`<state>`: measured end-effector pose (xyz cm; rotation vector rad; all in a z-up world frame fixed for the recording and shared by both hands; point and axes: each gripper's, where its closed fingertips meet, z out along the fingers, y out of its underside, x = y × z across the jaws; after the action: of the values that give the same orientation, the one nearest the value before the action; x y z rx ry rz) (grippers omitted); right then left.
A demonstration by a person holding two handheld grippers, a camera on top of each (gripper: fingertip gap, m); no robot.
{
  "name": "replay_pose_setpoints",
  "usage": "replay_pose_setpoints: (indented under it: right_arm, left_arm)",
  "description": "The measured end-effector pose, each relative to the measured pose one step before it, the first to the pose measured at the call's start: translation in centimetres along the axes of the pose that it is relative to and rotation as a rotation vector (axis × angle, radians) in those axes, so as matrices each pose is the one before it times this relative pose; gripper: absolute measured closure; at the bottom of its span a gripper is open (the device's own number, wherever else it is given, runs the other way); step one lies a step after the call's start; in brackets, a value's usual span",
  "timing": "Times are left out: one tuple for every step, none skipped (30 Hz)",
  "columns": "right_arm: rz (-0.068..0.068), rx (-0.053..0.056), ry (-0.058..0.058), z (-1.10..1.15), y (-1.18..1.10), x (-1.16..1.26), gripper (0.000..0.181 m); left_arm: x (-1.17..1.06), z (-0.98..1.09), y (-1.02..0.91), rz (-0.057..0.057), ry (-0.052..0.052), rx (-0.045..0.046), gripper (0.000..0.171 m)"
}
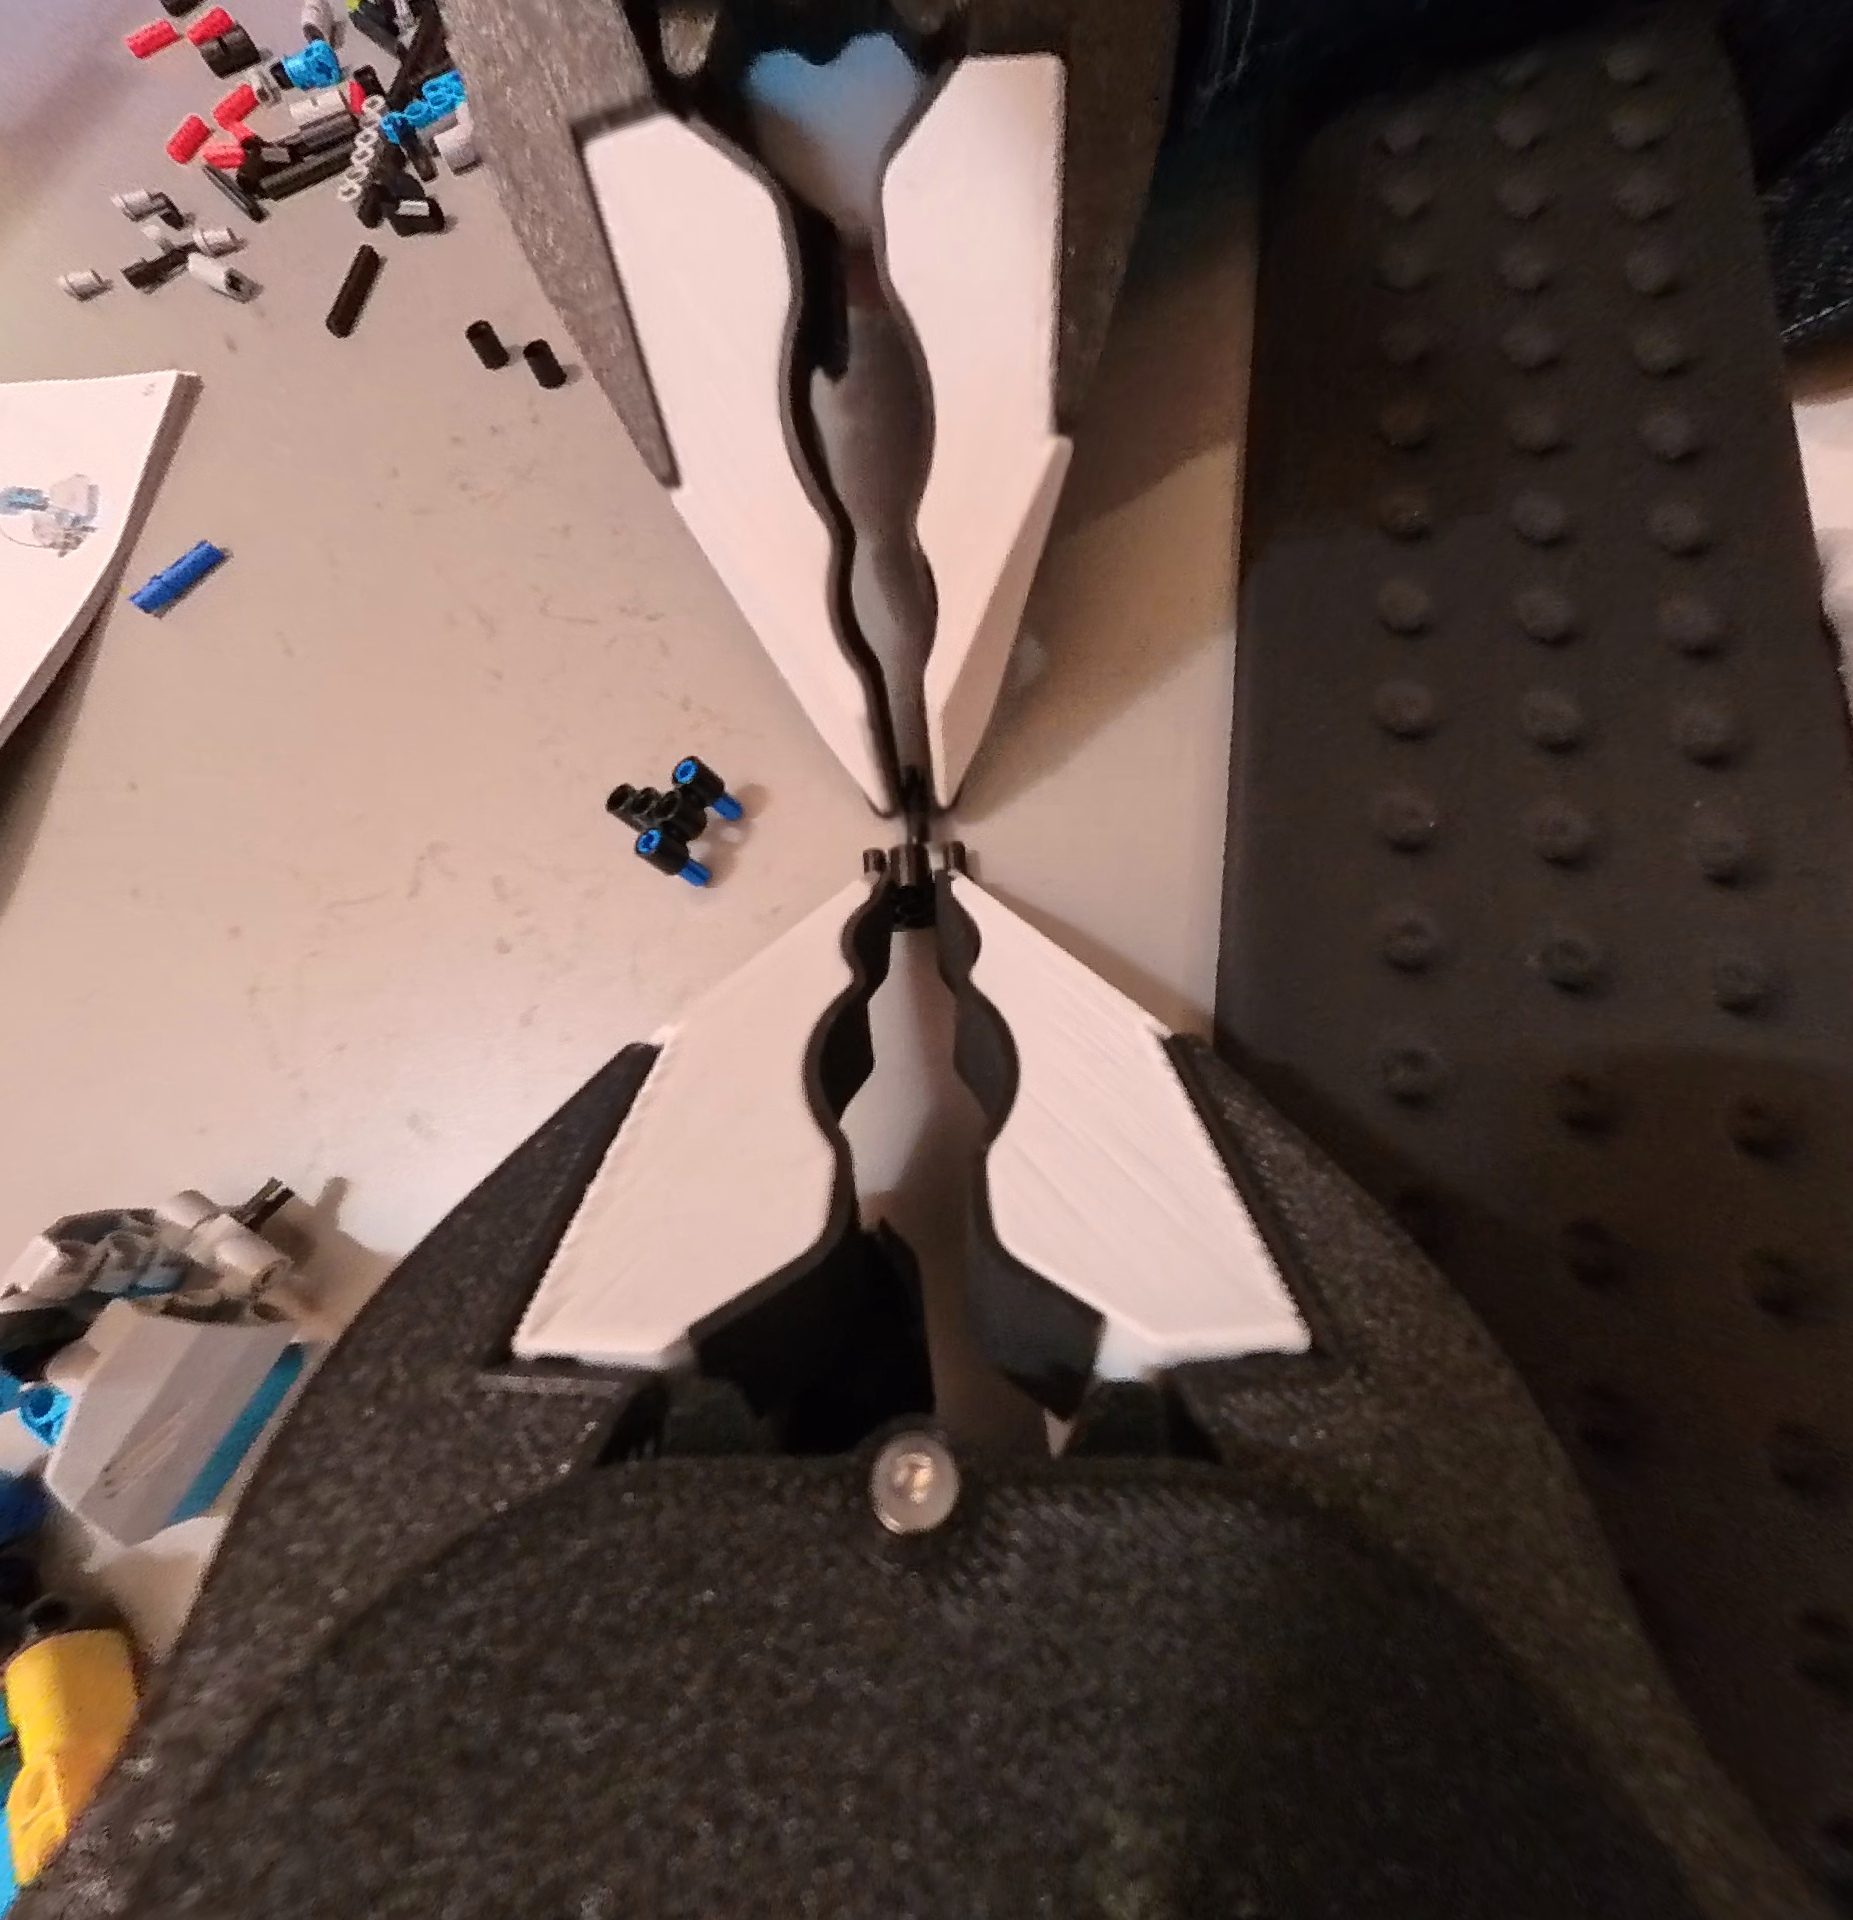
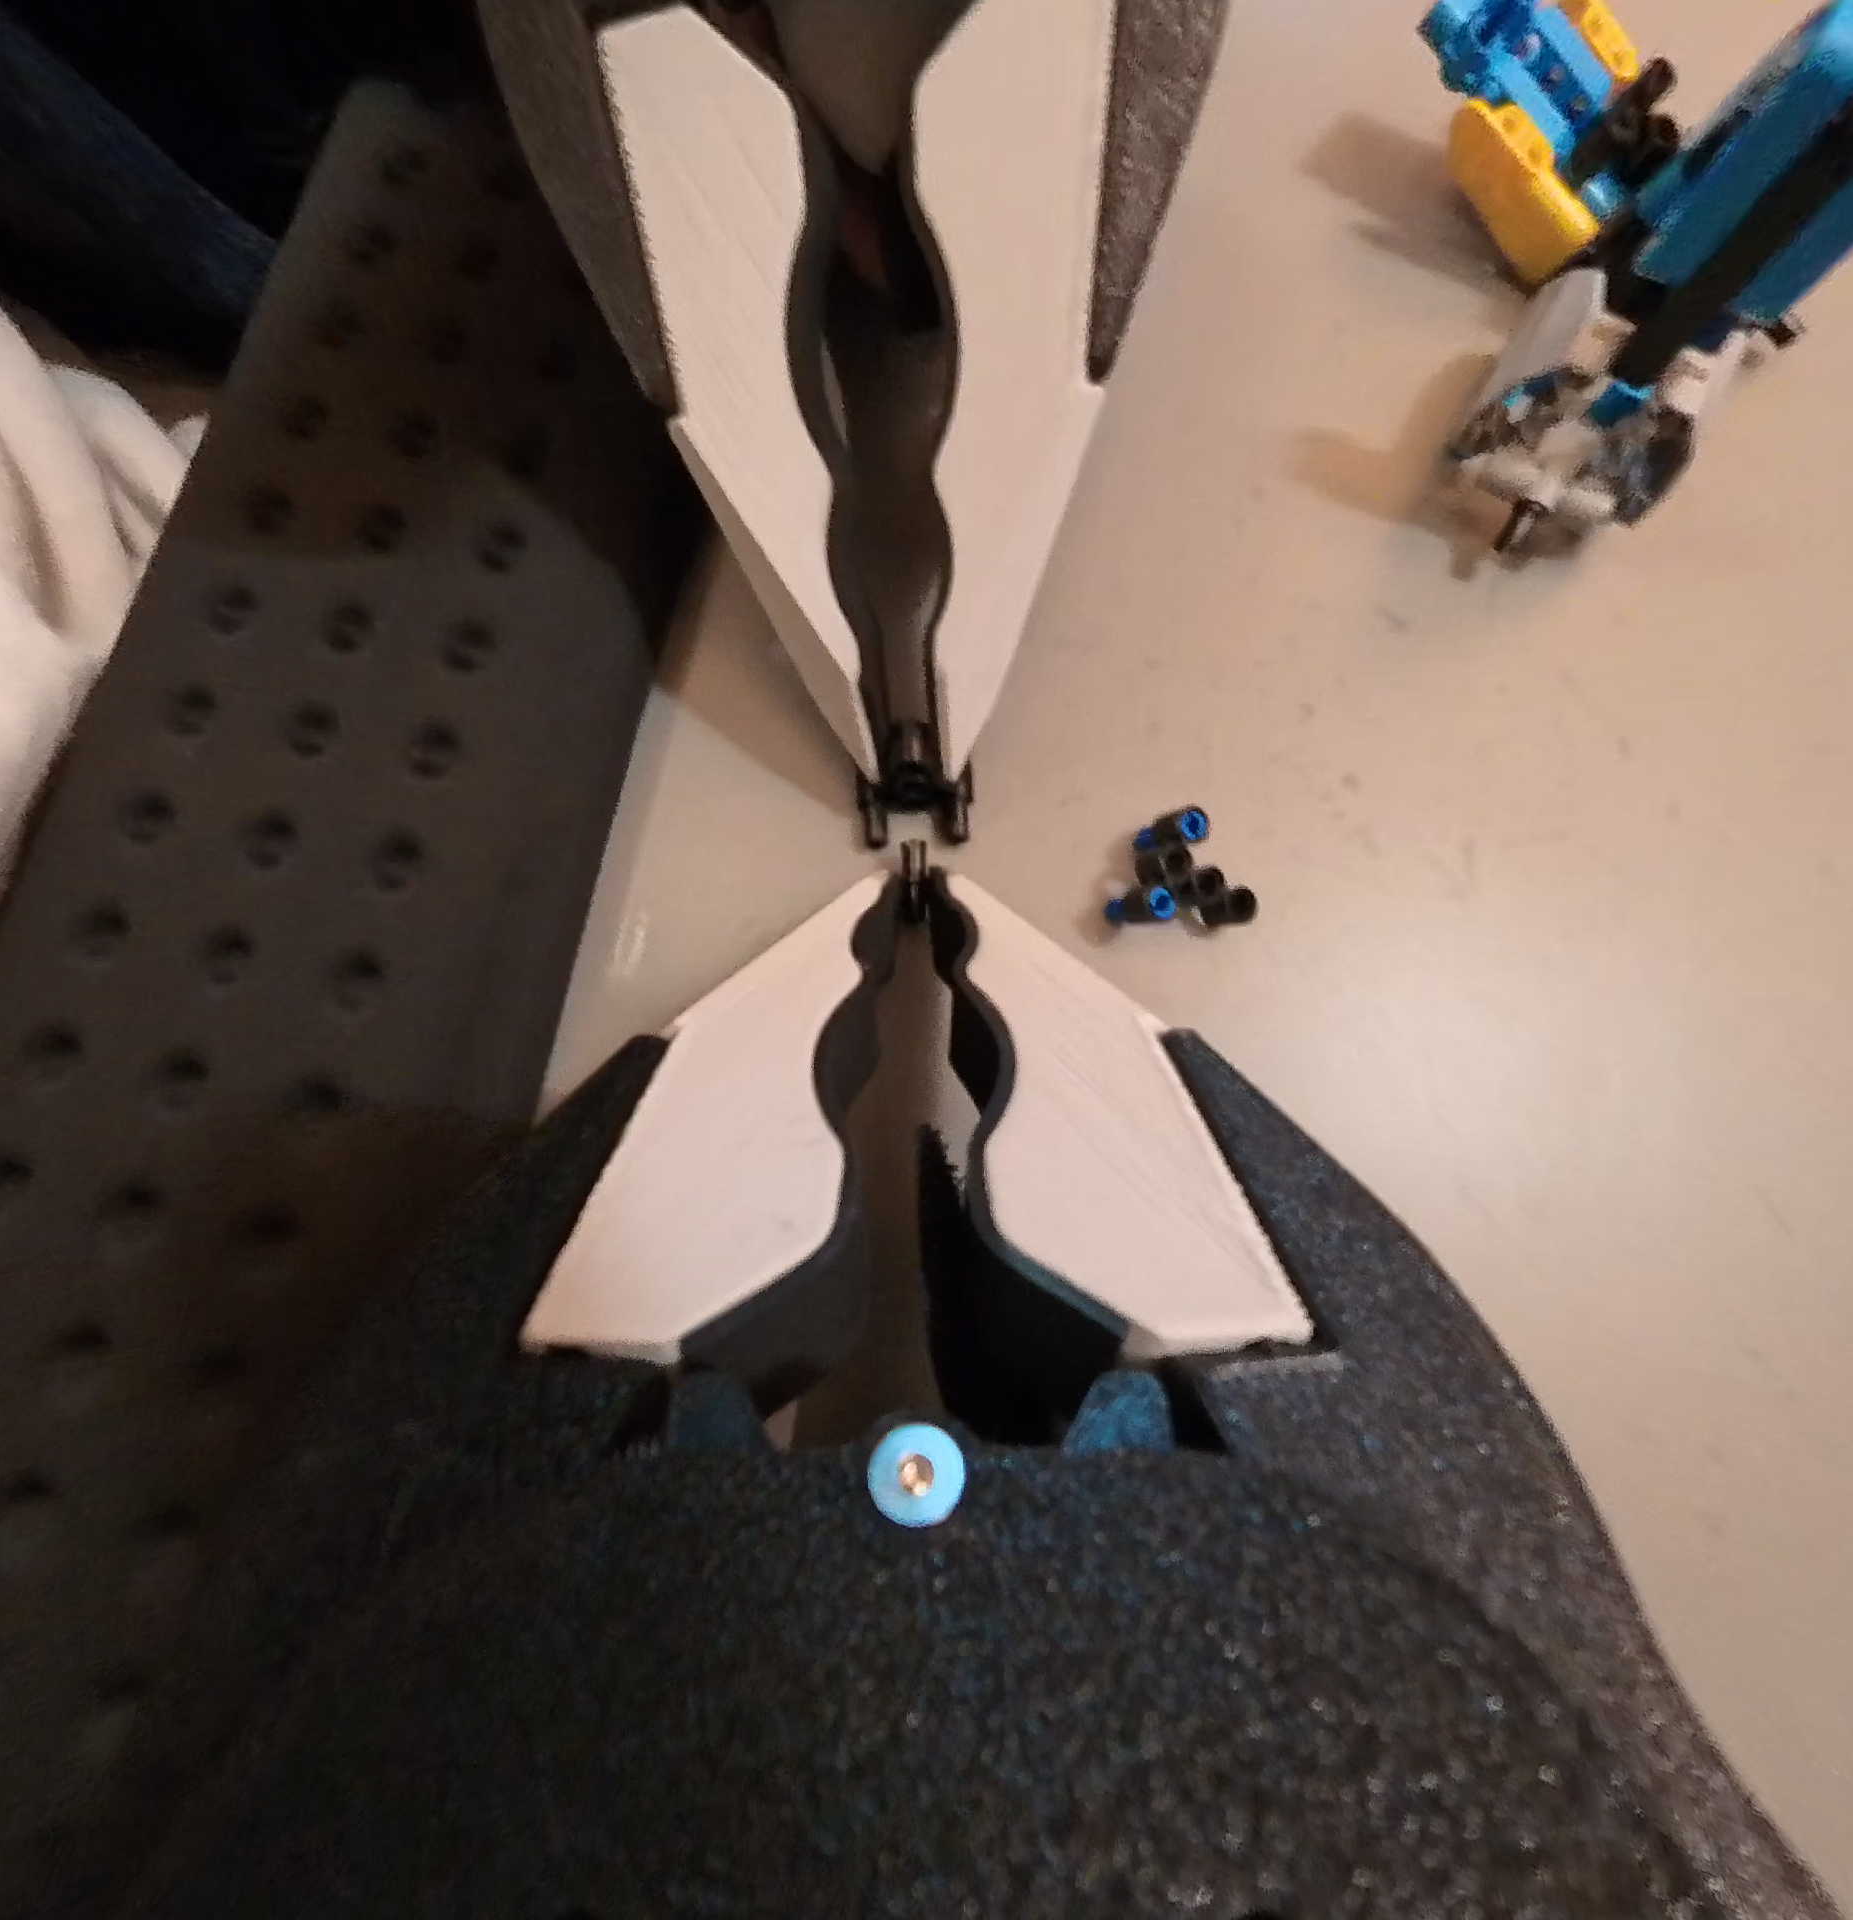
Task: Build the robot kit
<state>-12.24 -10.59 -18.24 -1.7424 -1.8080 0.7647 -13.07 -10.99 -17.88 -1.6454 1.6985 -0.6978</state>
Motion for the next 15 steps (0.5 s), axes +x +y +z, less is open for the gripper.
replay_pose_setpoints:
  right_arm:
    - [-0.0044, -0.0212, -0.0001, 0.325, 0.099, -0.034, 0.177]
    - [-0.0076, -0.012, 0.0028, 0.148, 0.054, 0.037, 0.177]
    - [-0.0024, 0.0073, 0.0087, -0.142, -0.145, 0.132, 0.176]
    - [-0.0013, 0.0014, 0.0011, -0.151, 0.049, 0.016, 0.171]
    - [0.0041, 0.0031, -0.0019, -0.159, 0.104, -0.037, 0.169]
    - [0.0046, 0.0025, -0.0039, -0.169, 0.132, -0.079, 0.169]
    - [0.0024, 0.0059, 0.0094, -0.161, 0.07, 0.112, 0.169]
    - [0.0012, 0.0015, 0.0118, -0.109, 0.088, 0.15, 0.169]
    - [-0.001, 0.003, -0.0017, -0.034, 0.0, -0.058, 0.17]
    - [-0.0012, 0.0039, 0.0004, 0.077, -0.077, -0.005, 0.17]
    - [-0.0013, -0.0063, 0.008, 0.194, 0.029, 0.156, 0.17]
    - [-0.0041, -0.0098, -0.0014, 0.227, 0.104, 0.005, 0.17]
    - [-0.0031, 0.0033, -0.0045, 0.064, -0.09, -0.05, 0.171]
    - [-0.0013, 0.0075, 0.014, -0.022, -0.144, 0.246, 0.171]
    - [-0.0052, -0.0024, 0.0013, -0.01, 0.041, 0.064, 0.171]
  left_arm:
    - [-0.008, 0.005, 0.007, 0.0011, -0.0008, -0.00003, 0.163]
    - [0.003, -0.002, -0.007, 0.0027, -0.0019, 0.00023, 0.163]
    - [-0.007, -0.003, -0.003, 0.0023, -0.0022, 0.00002, 0.163]
    - [-0.008, 0.007, -0.004, 0.0, -0.0006, -0.00015, 0.163]
    - [-0.002, 0.007, -0.002, -0.0014, 0.0006, -0.00025, 0.163]
    - [-0.022, 0.016, -0.005, -0.0017, 0.0004, -0.00036, 0.163]
    - [-0.017, 0.025, -0.018, -0.0004, 0.0, 0.00001, 0.163]
    - [-0.013, 0.037, -0.035, 0.0022, -0.0021, 0.00007, 0.163]
    - [-0.004, 0.048, -0.038, 0.0043, -0.0032, 0.00017, 0.163]
    - [-0.014, 0.035, -0.035, 0.0029, -0.0025, -0.00003, 0.163]
    - [-0.018, 0.026, -0.003, -0.0007, -0.0011, -0.00059, 0.163]
    - [-0.012, 0.004, -0.009, -0.0021, 0.001, -0.00015, 0.163]
    - [0.008, -0.006, 0.006, -0.001, 0.0008, 0.00009, 0.163]
    - [-0.004, -0.002, 0.0, 0.0012, -0.0011, -0.00008, 0.163]
    - [0.001, 0.011, -0.002, 0.0023, -0.0017, 0.00004, 0.163]
